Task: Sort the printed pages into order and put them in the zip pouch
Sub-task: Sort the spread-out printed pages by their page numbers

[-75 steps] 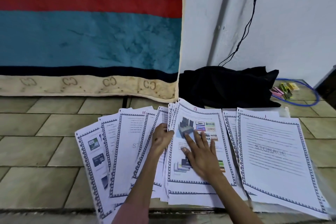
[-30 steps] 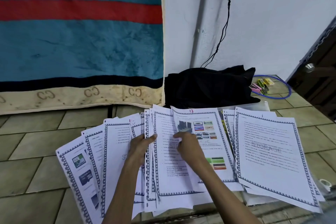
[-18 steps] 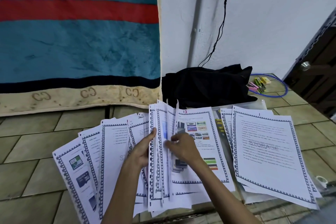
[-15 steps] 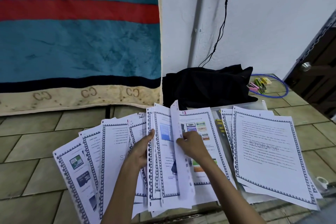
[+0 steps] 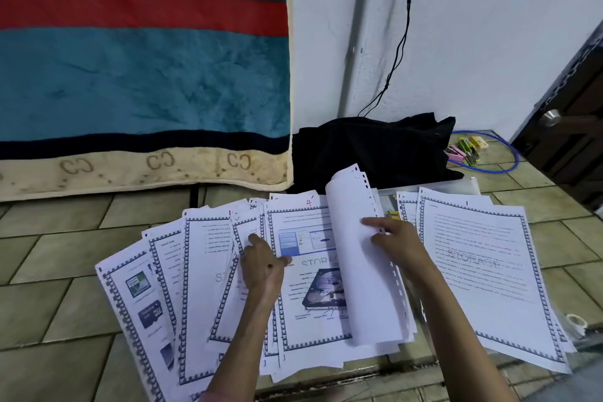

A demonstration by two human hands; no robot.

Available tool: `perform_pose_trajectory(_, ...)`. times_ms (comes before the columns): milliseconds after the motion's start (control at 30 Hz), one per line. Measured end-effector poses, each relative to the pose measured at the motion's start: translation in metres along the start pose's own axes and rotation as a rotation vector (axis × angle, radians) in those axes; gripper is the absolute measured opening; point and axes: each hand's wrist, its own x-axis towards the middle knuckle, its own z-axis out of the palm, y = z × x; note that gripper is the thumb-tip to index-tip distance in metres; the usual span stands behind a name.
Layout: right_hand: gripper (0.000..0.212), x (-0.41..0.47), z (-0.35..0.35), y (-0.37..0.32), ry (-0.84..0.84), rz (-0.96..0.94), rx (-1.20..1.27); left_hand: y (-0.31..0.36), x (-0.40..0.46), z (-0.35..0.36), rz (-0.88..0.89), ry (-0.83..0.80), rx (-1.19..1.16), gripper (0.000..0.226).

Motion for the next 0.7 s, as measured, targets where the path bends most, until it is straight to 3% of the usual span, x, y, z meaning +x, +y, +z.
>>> perform_pose_trajectory(100, 0.045, -0.003, 0.006, 0.001, 0.016, -0.005, -0.005, -0.004, 0.006, -0.004, -0.002, 0.003, -0.096, 0.031)
perform_pose_trajectory(167, 0.046, -0.003, 0.008, 0.001, 0.032, -0.020, -0.033, -0.005, 0.006, -0.008, -0.002, 0.023, -0.138, 0.033)
perform_pose_trajectory(233, 0.047, -0.004, 0.010, -0.002, 0.029, -0.027, -0.056, -0.006, 0.006, -0.011, 0.018, 0.054, -0.133, 0.009)
perform_pose_trajectory(300, 0.047, -0.005, 0.012, -0.003, 0.010, -0.043, -0.035, -0.005, 0.004, -0.012, 0.027, 0.083, -0.115, 0.022)
perform_pose_trajectory(433, 0.039, -0.011, 0.017, -0.010, -0.040, -0.030, 0.024, 0.011, -0.007, -0.021, 0.149, 0.085, -0.175, 0.025)
perform_pose_trajectory(600, 0.028, -0.018, 0.028, -0.024, -0.277, 0.003, 0.129, 0.051, -0.025, -0.018, 0.033, -0.531, -0.740, 0.065)
perform_pose_trajectory(633, 0.020, -0.017, 0.028, -0.022, -0.252, -0.025, 0.097, 0.053, -0.026, -0.016, 0.006, -0.545, -0.791, 0.064)
perform_pose_trajectory(700, 0.018, -0.013, 0.023, -0.018, -0.160, -0.048, 0.031, 0.047, -0.025, -0.014, -0.018, -0.397, -0.726, 0.048)
